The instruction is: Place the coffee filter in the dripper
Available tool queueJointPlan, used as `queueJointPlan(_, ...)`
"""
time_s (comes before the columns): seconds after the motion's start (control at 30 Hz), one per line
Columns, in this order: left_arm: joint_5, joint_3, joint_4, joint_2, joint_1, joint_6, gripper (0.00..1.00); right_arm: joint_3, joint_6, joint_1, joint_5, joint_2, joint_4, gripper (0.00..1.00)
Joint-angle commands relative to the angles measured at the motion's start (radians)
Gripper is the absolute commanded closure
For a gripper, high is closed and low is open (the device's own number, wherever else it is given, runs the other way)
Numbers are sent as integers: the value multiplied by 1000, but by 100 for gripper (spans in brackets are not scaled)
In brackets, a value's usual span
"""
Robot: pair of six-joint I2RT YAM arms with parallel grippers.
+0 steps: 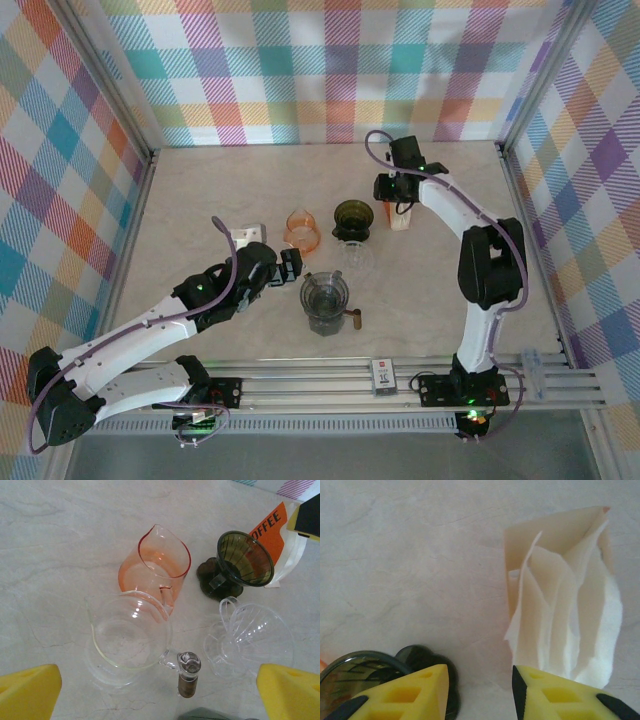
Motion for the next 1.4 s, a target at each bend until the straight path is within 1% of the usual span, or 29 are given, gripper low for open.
queueJointPlan(0.0, -10, 0, 2, -9, 13, -5, 0, 54, 12, 1, 52, 29, -52, 61)
queueJointPlan(0.3, -10, -5, -2, -25, 21, -4, 0, 85, 2, 4, 74, 76, -70, 66)
queueJointPlan(0.43, -10, -6, -3, -28, 23, -5, 0, 96, -1, 6, 93, 88, -77, 72)
queueJointPlan(0.53, -9, -9, -2, -30, 23, -3, 0, 103, -6, 10, 105, 97, -82, 79)
queueJointPlan(0.7, -7, -12, 0, -36, 24, -5, 0, 104, -10, 19, 114, 96, -76, 80)
queueJointPlan(0.9, -6, -16, 0, -39, 25, -7, 0, 109, -17, 30, 138, 94, -72, 91)
queueJointPlan(0.97, -7, -17, -2, -41, 26, -7, 0, 115, -22, 32, 141, 97, -75, 98)
queueJointPlan(1.0, -6, -17, -3, -41, 26, -7, 0, 115, -23, 33, 145, 97, -77, 100)
queueJointPlan(1.37, 6, -17, -5, -42, 28, -9, 0, 55, -31, 44, 169, 14, -76, 100)
